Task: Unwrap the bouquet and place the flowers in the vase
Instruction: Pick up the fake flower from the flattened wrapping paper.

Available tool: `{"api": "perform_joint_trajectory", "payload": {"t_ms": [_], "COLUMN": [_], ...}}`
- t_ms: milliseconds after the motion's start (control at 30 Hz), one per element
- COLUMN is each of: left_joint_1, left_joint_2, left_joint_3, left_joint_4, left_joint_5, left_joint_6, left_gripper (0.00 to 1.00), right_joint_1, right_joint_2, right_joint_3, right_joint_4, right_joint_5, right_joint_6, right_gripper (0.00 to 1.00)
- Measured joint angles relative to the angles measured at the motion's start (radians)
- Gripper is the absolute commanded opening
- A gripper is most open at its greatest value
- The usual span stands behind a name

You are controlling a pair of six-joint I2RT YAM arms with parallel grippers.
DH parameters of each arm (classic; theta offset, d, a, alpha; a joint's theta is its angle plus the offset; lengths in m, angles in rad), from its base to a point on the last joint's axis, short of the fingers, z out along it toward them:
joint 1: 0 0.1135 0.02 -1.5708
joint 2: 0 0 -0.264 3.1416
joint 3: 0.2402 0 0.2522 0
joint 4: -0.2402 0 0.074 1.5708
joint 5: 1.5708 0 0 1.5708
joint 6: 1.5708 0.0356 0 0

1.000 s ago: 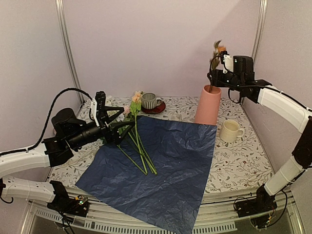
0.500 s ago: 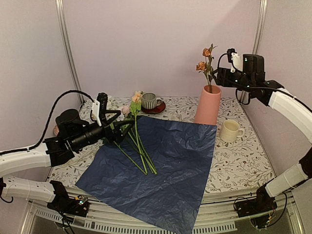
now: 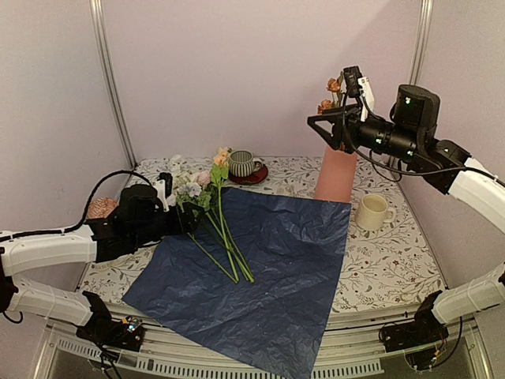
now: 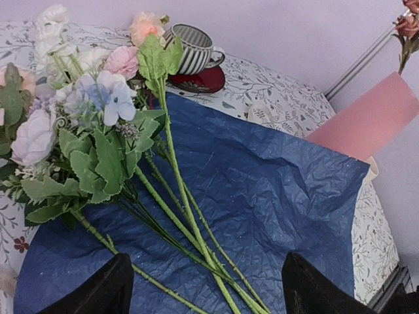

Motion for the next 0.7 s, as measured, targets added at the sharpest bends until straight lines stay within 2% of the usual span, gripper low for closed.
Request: {"api": "perform_joint_trajectory", "payload": {"t_ms": [167,367,700], "left_joint_1": [0.012,0.041,0.070], "left_joint_2": [0.002,0.060,0.132], "left_joint_3": [-0.009,-0.011,-0.011], "left_joint_4": [-0.002,-0.063,-0.113], "left_joint_5": [-0.027,-0.066,-0.064], "left_joint_6": [-0.103,-0.225,-0.319], "left_gripper": [0.74,0.68,0.62], "right_joint_1": [0.017,0.025,0.026], "right_joint_2": [0.031,0.154,0.323], "right_joint_3": [-0.084,-0.148,-0.182], "right_joint_4": [0.096,0.201,0.338], "right_joint_5": [-0.111,-0.193,-0.225], "right_joint_6": [-0.018,-0.020,-0.007], "right_gripper": [0.59,0.59,0.60]}}
